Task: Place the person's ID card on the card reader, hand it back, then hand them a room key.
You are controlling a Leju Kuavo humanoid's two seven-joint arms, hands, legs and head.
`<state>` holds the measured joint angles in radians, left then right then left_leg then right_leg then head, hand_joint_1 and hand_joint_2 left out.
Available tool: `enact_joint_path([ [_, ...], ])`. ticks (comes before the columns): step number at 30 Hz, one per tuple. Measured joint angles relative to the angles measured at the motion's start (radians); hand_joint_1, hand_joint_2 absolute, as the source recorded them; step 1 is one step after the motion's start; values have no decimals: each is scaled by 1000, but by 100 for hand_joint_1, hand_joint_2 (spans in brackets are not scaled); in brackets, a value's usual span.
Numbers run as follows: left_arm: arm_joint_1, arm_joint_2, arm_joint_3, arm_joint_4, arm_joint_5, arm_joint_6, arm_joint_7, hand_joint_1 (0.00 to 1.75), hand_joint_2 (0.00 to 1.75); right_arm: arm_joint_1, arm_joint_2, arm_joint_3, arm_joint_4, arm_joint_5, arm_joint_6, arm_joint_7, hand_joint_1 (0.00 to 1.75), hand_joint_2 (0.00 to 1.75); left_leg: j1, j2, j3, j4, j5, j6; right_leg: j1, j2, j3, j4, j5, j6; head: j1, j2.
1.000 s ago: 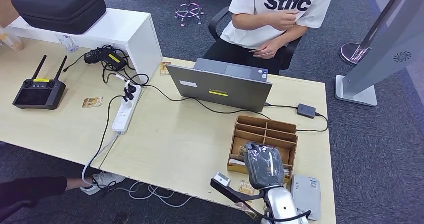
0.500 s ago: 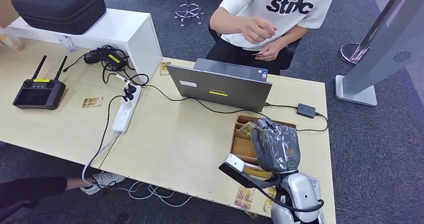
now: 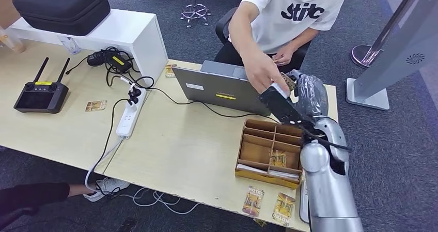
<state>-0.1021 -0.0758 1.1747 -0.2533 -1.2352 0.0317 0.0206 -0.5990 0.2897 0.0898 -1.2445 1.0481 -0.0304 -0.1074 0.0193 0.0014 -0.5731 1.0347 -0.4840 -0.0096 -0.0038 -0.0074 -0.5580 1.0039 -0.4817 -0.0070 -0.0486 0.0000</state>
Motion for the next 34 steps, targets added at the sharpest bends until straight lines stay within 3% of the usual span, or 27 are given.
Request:
enact_joint_path([
  [1, -1, 1, -2, 0, -2, 0, 0, 0, 175, -13, 7, -21, 15, -29, 12, -5, 175, 175, 0, 0, 0, 0, 0, 0, 0, 0, 0, 0, 0, 0, 0, 0],
  [2, -1, 1, -3, 0, -4, -1, 0, 0, 175, -26, 13, -38, 29, -55, 22, -10, 154, 175, 0, 0, 0, 0, 0, 0, 0, 0, 0, 0, 0, 0, 0, 0],
  [5, -2, 3, -8, 0, -11, -1, -1, 0, 175, -57, 26, -82, 66, -229, 83, -51, 23, 175, 0, -1, -1, 0, 0, 0, 0, -1, -1, 0, 0, 0, 0, 0],
  [6, -3, 4, -11, 0, -14, -1, -2, 0, 175, -64, 28, -102, 78, -364, 136, -78, 0, 175, 0, -1, -1, 0, 0, 0, 0, -1, -1, 0, 0, 0, 0, 0],
  [10, -4, 10, -21, 0, -27, -2, -7, 0, 175, -83, 28, -195, 122, -946, 376, -152, 0, 175, 0, -1, -2, 0, 0, 0, 0, -1, -2, 0, 0, 0, 0, 0],
  [12, -5, 12, -22, 0, -31, -2, -9, 0, 175, -91, 19, -237, 146, -1120, 428, -154, 0, 175, 0, -1, -2, 0, 0, 0, 0, -1, -2, -1, 0, 0, 0, 0],
  [15, -5, 16, -22, 0, -33, -2, -11, 0, 175, -102, -10, -295, 181, -1280, 447, -145, 0, 175, 0, -1, -2, 0, 0, 0, 0, -1, -2, -1, 0, 1, 0, 0],
  [26, -6, 22, -22, 0, -33, -2, -12, 0, 175, -116, -66, -364, 231, -1341, 432, -139, 0, 175, 0, 0, -2, 1, 1, 0, 0, 1, -3, 0, 2, 1, 0, 0],
  [31, -6, 25, -22, 0, -36, 1, -13, 0, 175, -115, -167, -441, 292, -1347, 218, -182, 0, 175, 0, -5, -3, 2, 1, 1, 0, -5, -2, -1, 1, 2, 0, 0],
  [34, -3, 27, -22, 0, -40, 3, -13, 0, 175, -94, -251, -526, 357, -1345, 165, -219, 0, 175, -1, -9, -5, 3, 1, 2, 0, -9, 0, -3, 1, 3, 0, 0],
])
